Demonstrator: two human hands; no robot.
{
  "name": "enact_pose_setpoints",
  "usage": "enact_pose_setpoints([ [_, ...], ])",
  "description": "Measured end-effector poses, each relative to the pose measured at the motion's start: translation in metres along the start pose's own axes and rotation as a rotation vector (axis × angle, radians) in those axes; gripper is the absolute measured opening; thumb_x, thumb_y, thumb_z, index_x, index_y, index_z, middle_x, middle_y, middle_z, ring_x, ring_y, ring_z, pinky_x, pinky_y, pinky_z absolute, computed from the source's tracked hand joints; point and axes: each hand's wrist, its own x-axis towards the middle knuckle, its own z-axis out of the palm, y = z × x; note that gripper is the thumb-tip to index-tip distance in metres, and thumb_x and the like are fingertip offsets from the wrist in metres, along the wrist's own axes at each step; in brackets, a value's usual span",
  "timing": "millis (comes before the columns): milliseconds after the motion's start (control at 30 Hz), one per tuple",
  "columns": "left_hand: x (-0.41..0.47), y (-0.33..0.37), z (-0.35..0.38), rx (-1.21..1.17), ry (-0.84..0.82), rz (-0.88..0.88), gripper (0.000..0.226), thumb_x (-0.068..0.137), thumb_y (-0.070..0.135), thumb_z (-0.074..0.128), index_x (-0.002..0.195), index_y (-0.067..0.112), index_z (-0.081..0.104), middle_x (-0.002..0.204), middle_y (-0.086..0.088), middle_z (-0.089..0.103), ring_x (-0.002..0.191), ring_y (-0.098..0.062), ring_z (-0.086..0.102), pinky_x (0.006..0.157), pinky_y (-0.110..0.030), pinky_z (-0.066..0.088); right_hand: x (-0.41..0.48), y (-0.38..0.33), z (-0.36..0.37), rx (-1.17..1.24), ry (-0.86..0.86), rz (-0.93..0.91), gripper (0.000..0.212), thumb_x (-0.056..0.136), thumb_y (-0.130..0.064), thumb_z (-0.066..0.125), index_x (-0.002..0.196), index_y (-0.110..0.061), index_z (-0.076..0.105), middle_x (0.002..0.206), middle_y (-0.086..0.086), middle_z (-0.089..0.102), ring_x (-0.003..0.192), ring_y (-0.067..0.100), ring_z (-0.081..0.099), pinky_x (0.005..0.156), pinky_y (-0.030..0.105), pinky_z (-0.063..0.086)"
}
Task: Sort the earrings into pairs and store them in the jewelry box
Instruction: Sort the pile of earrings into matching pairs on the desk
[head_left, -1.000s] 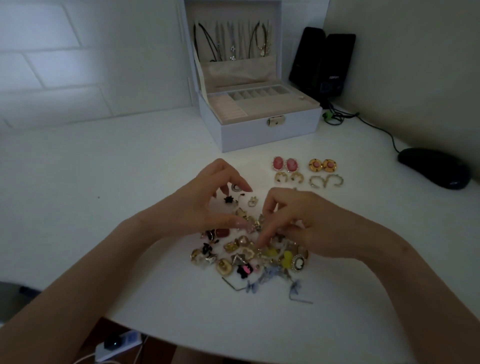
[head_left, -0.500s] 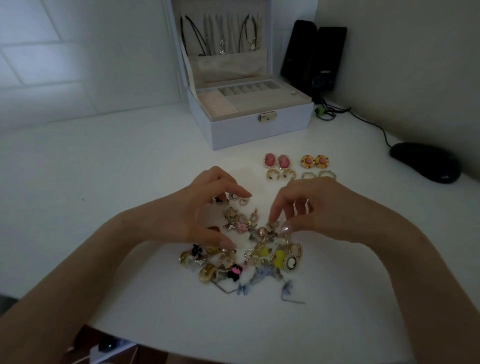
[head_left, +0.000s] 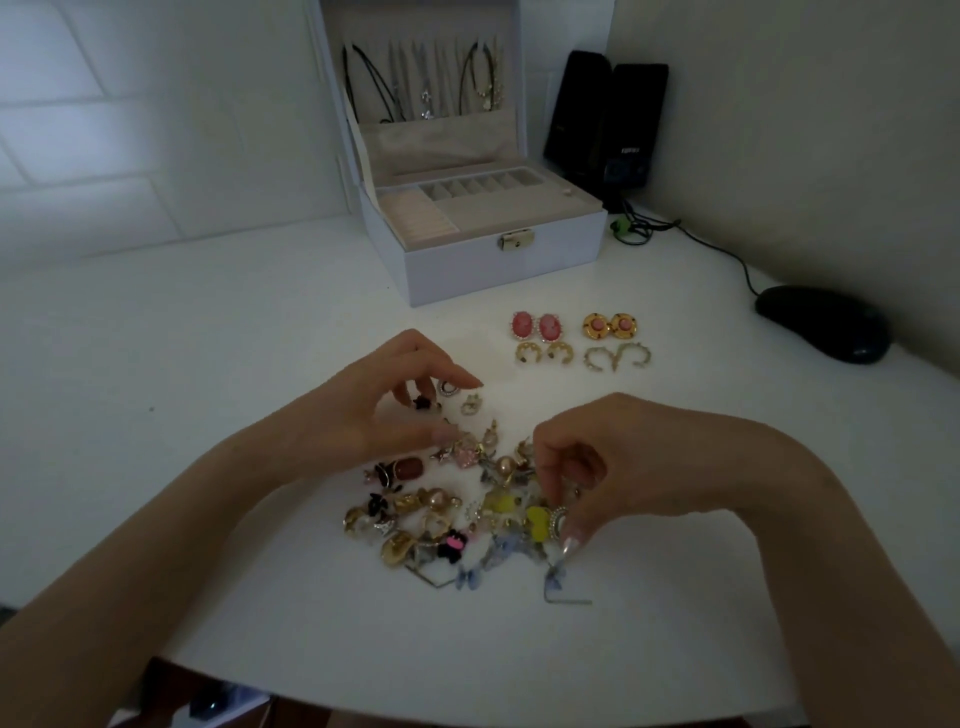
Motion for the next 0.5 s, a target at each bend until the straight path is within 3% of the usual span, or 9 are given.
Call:
enact_pose_setpoints([
  [100, 0.003, -0.001, -0.002, -0.009, 0.153, 0.034, 0.024, 0.083, 0.037, 0.056, 0.103, 0.028, 0.067, 0.097, 0.008, 0.058, 0.088, -0.015, 0.058, 0.076, -0.021, 0.046, -0.001, -0.001, 0.000, 0.036, -0.024, -0.051, 0.017, 0.070, -0.025, 0.080, 0.073, -0.026, 0.063, 0.069, -0.004, 0.056, 0.059, 0.005, 0.046, 0.058, 0.026, 0.041],
  [267, 0.002, 0.003, -0.001, -0.095, 0.249, -0.001, 0.013, 0.086, 0.019, 0.063, 0.098, 0.018, 0.068, 0.088, 0.003, 0.063, 0.084, -0.013, 0.061, 0.076, -0.022, 0.048, -0.014, 0.002, -0.015, 0.231, -0.016, -0.106, 0.014, 0.070, -0.015, 0.078, 0.075, -0.014, 0.066, 0.072, -0.002, 0.069, 0.065, 0.004, 0.061, 0.064, 0.019, 0.049],
  [367, 0.007, 0.012, 0.007, -0.210, 0.261, -0.096, 0.020, 0.084, 0.008, 0.064, 0.102, 0.016, 0.066, 0.079, 0.001, 0.062, 0.076, -0.013, 0.062, 0.075, -0.021, 0.051, -0.018, 0.010, -0.024, 0.431, 0.204, -0.113, 0.017, 0.069, -0.013, 0.076, 0.078, -0.005, 0.065, 0.075, 0.012, 0.071, 0.067, 0.017, 0.067, 0.066, 0.026, 0.054],
  [500, 0.028, 0.034, 0.021, -0.296, 0.200, -0.175, 0.010, 0.082, 0.005, 0.065, 0.092, 0.006, 0.064, 0.080, -0.009, 0.067, 0.074, -0.019, 0.070, 0.071, -0.025, 0.057, -0.002, 0.026, -0.023, 0.504, 0.518, -0.012, 0.007, 0.075, -0.005, 0.073, 0.080, -0.005, 0.069, 0.066, 0.004, 0.070, 0.059, 0.010, 0.064, 0.058, 0.019, 0.051],
])
